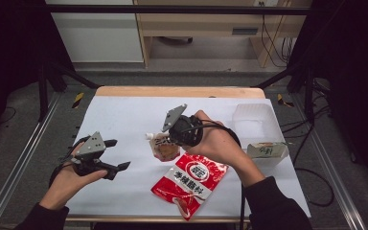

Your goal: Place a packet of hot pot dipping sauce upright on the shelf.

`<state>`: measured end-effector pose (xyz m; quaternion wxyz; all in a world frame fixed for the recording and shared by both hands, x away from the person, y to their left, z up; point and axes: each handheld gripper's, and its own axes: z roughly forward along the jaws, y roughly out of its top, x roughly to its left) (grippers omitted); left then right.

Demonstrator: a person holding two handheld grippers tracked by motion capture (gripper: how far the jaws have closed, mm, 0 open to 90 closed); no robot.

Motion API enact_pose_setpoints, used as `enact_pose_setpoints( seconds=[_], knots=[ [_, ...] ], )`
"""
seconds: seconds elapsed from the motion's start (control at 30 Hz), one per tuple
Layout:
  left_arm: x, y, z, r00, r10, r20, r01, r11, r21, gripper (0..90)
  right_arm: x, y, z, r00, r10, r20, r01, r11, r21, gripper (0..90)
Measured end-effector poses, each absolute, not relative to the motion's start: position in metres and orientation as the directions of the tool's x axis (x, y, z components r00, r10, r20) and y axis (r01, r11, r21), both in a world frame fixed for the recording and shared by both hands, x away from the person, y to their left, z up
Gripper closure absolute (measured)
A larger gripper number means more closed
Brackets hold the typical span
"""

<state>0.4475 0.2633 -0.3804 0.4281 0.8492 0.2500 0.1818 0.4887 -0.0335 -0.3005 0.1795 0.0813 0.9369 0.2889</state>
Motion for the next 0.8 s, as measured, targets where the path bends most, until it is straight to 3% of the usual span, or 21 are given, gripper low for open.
enact_pose_setpoints(
  seconds=[0.4,0.8],
  knots=[
    [0.438,0.277,-0.424,0.764,0.641,0.064,0.318,-0.462,0.828,7.9,0.489,-0.057,-0.280,-0.900,0.276,-0.336,0.037,0.818,0.573,87.4],
    [0.439,0.284,-0.435,0.705,0.703,0.093,0.312,-0.426,0.849,7.5,0.494,-0.092,-0.260,-0.876,0.323,-0.359,0.053,0.803,0.593,87.4]
  ],
)
